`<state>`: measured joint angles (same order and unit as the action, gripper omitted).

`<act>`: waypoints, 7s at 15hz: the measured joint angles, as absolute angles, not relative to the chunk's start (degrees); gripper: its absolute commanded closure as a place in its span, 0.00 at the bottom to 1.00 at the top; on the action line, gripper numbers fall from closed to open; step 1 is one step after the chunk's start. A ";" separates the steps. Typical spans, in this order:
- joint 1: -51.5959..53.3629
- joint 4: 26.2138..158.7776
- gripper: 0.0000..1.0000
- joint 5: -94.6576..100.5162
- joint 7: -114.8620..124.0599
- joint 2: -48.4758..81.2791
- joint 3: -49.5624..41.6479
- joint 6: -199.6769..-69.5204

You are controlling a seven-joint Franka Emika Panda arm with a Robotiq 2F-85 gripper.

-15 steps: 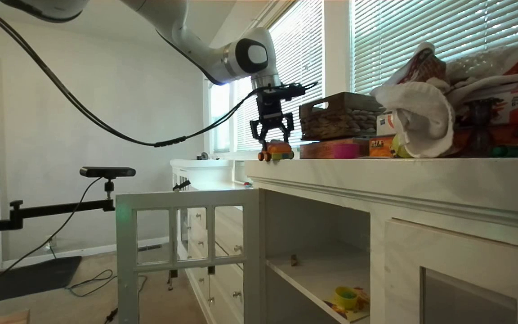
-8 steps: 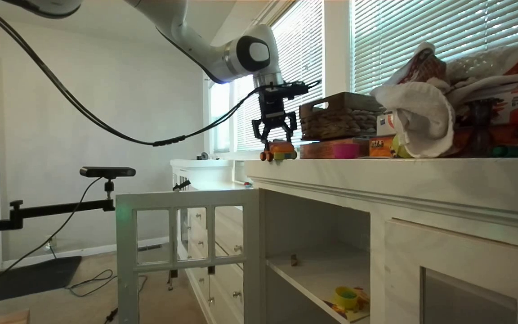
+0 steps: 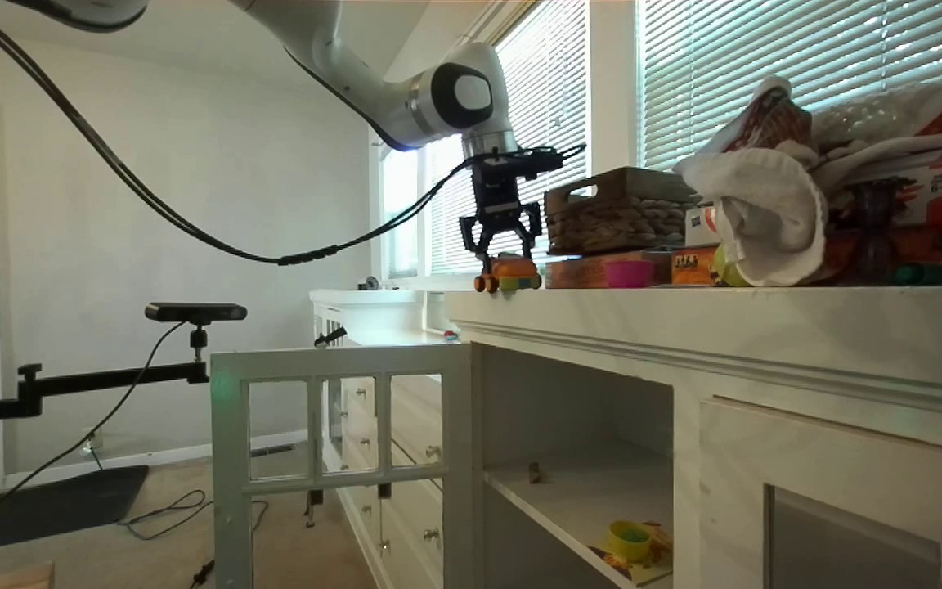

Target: Move the orange toy car to the right

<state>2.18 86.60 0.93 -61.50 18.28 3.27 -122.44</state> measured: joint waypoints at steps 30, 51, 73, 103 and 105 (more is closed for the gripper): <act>-0.47 82.96 0.45 0.74 -64.40 19.57 4.18 -121.77; -2.88 82.06 0.45 -2.21 -70.38 21.56 5.40 -123.13; -5.50 83.99 0.45 -3.85 -74.55 19.80 5.20 -121.29; -7.44 89.68 0.45 -6.64 -77.09 16.20 2.78 -123.71; -7.45 89.69 0.45 -6.70 -77.09 16.18 2.77 -123.70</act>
<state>-7.45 89.69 -6.70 -77.09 16.18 2.77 -123.70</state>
